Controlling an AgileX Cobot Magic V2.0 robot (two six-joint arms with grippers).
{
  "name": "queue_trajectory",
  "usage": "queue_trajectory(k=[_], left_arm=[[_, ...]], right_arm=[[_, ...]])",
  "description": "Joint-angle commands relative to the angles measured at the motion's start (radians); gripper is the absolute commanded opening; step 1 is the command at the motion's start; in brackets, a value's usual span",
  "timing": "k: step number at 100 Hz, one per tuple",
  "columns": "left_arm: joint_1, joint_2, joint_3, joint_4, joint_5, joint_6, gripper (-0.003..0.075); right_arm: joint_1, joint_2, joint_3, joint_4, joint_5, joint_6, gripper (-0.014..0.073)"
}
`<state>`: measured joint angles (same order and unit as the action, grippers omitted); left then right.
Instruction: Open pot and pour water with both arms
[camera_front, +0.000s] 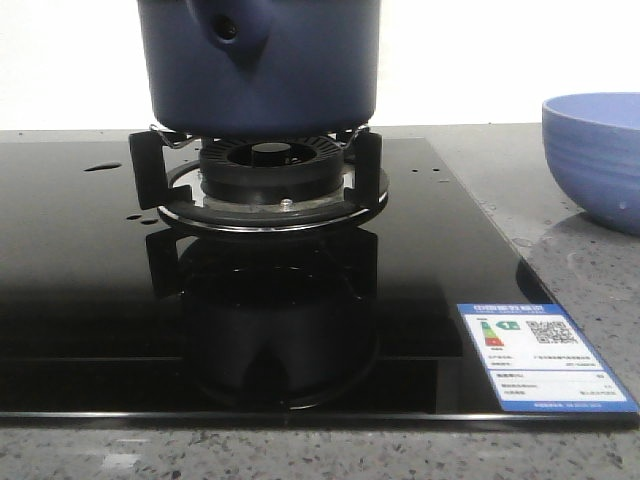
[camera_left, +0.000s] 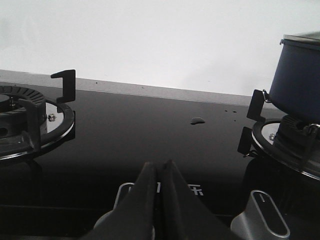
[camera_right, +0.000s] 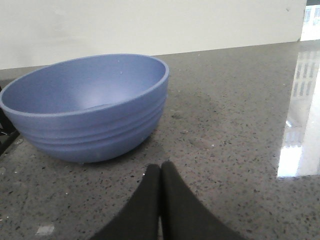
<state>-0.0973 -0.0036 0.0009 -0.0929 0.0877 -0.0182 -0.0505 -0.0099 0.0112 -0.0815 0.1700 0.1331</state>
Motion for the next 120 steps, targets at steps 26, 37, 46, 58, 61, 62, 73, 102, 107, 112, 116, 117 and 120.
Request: queue_trajectory(k=[26,37,46,58,61,62,73,102,107,112,116,117,120], left_arm=[[0.000,-0.026,0.034,-0.009,-0.068,-0.011,-0.0019],[0.000,-0.026,0.034,-0.009,-0.068,-0.011,-0.0019],[0.000,-0.026,0.034,-0.009,-0.068,-0.011,-0.0019],[0.000,-0.026,0.034,-0.009,-0.068,-0.011,-0.0019],[0.000,-0.026,0.034,-0.009,-0.068,-0.011,-0.0019],[0.000,-0.026,0.034,-0.009,-0.068,-0.011,-0.0019],[0.000,-0.026,0.034,-0.009,-0.068,-0.011,-0.0019],[0.000,-0.026,0.034,-0.009,-0.068,-0.011,-0.0019],[0.000,-0.026,0.034,-0.009,-0.068,-0.011,-0.0019],[0.000,-0.026,0.034,-0.017,-0.070,-0.011,-0.0019],[0.000,-0.026,0.034,-0.039,-0.070,-0.011,-0.0019],[0.000,-0.026,0.034,-0.043,-0.070,-0.011,-0.0019],[0.000,-0.026,0.034,-0.059,-0.070,-0.011,-0.0019]], right_arm=[[0.001,-0.018,0.026,-0.014,-0.076,-0.004,-0.0067],[0.001,-0.018,0.026,-0.014,-0.076,-0.004,-0.0067],[0.001,-0.018,0.026,-0.014,-0.076,-0.004,-0.0067],[0.001,-0.018,0.026,-0.014,-0.076,-0.004,-0.0067],[0.001,-0.018,0.026,-0.014,-0.076,-0.004,-0.0067],[0.001,-0.018,0.026,-0.014,-0.076,-0.004,-0.0067],[0.001,-0.018,0.026,-0.014,-0.076,-0.004,-0.0067],[0.001,-0.018,0.026,0.027,-0.078,-0.004,-0.0067],[0.001,-0.018,0.026,0.044,-0.078,-0.004,-0.0067],[0.001,-0.018,0.026,0.059,-0.080,-0.004,-0.0067],[0.001,-0.018,0.026,0.082,-0.085,-0.004,-0.0067],[0.001,-0.018,0.026,0.088,-0.091,-0.004,-0.0067],[0.001,-0.018,0.026,0.111,-0.101,-0.004,-0.0067]])
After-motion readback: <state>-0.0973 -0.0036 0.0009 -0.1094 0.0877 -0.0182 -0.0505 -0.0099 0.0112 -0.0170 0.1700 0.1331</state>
